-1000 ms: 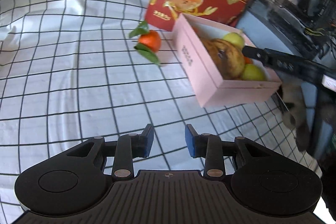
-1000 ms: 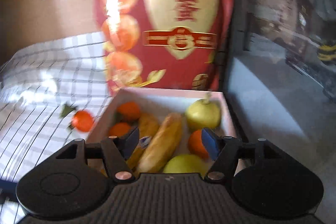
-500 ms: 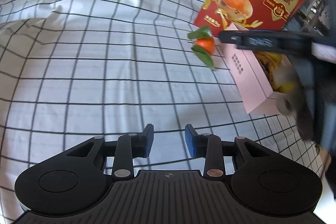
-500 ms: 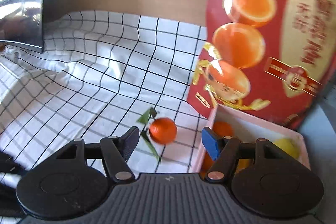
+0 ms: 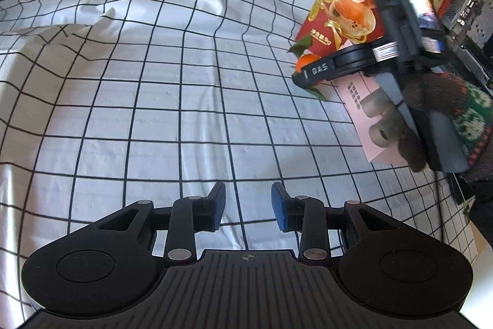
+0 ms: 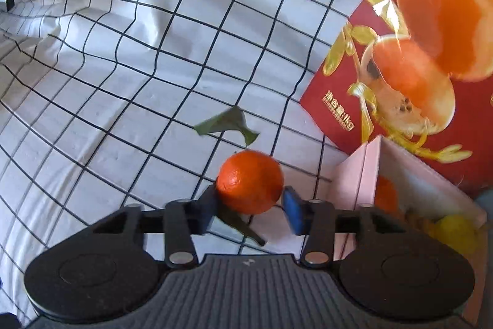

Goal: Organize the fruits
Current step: 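Grasp the leafy tangerine on the cloth with the right gripper, then carry the leafy tangerine into the pink box and open the right gripper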

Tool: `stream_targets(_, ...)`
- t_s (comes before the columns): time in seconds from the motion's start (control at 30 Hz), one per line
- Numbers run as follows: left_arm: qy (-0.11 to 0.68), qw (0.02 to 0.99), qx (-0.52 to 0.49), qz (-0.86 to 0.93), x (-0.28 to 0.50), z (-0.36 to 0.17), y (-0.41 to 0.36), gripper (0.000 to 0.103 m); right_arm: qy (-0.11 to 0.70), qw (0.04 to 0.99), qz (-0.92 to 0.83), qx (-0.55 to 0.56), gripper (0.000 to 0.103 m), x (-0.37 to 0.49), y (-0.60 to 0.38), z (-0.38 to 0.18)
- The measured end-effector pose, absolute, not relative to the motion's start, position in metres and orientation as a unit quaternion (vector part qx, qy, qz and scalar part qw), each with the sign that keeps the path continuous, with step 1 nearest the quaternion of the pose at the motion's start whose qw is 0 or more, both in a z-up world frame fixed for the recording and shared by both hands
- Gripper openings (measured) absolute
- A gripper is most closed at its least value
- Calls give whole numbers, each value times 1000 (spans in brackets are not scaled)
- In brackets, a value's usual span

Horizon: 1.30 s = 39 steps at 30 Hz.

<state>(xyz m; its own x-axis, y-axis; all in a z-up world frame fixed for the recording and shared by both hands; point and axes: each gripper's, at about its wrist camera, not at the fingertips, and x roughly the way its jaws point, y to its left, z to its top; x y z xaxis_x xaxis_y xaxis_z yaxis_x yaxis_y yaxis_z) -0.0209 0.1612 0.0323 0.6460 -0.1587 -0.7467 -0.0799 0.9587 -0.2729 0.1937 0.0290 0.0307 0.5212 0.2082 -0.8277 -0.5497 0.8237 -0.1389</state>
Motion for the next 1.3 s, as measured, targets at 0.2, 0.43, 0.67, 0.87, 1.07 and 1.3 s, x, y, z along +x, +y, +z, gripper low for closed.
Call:
stream_targets(0.2, 423, 896, -130, -31, -19, 33, 146, 36, 413, 850, 303, -123, 43, 141, -7, 62)
stream_targets(0.43, 433, 895, -98, -52, -15, 32, 112, 37, 451, 817, 358, -16, 43, 61, -70, 48)
stream_targets(0.67, 442, 890, -56, -96, -9, 30, 63, 37, 477, 814, 328, 45, 44, 21, -135, 19)
stream_targets(0.87, 450, 884, -37, -122, -6, 26, 33, 37, 434, 852, 286, 65, 55, 3, -176, 25)
stream_targets(1.07, 450, 881, -25, -141, -6, 27, 12, 37, 420, 872, 244, 63, 56, -5, -204, 25)
stream_targets(1.3, 454, 879, -24, -141, -10, 26, 6, 37, 392, 880, 266, 35, 56, -20, -203, 34)
